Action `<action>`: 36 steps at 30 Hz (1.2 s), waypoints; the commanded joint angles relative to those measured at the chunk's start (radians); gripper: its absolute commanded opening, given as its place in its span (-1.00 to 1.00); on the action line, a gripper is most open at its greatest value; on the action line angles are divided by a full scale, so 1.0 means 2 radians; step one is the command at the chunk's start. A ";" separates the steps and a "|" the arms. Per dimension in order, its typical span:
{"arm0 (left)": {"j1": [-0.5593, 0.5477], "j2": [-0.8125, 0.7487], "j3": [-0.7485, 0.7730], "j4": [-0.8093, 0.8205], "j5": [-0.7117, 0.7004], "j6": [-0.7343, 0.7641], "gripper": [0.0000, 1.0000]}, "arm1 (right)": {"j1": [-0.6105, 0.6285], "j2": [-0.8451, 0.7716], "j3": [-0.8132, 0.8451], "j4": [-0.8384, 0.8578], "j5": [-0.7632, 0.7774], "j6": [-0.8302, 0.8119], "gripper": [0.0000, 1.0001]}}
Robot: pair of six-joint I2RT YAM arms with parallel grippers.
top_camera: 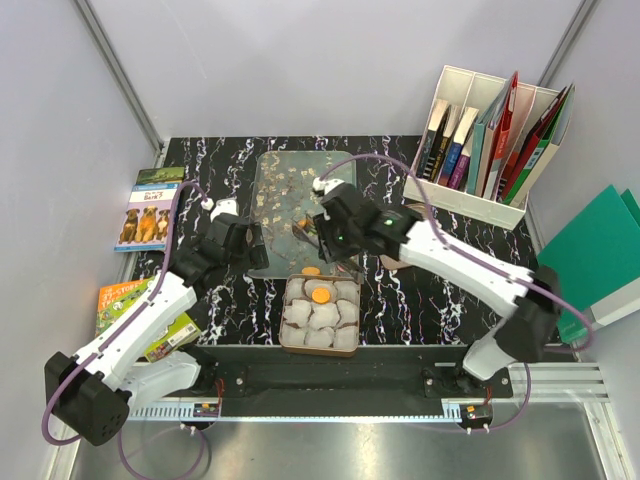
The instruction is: Pack the cookies
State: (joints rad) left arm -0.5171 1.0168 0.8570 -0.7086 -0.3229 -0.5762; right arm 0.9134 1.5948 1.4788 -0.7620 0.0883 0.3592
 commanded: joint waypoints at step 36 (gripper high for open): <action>-0.001 -0.001 -0.001 0.012 -0.007 0.000 0.88 | 0.165 -0.126 -0.122 -0.046 -0.028 0.091 -0.89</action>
State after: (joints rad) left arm -0.5171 1.0168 0.8570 -0.7086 -0.3237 -0.5766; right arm 1.2289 1.3293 1.1896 -0.9100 0.0574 0.5369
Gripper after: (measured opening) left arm 0.943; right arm 0.399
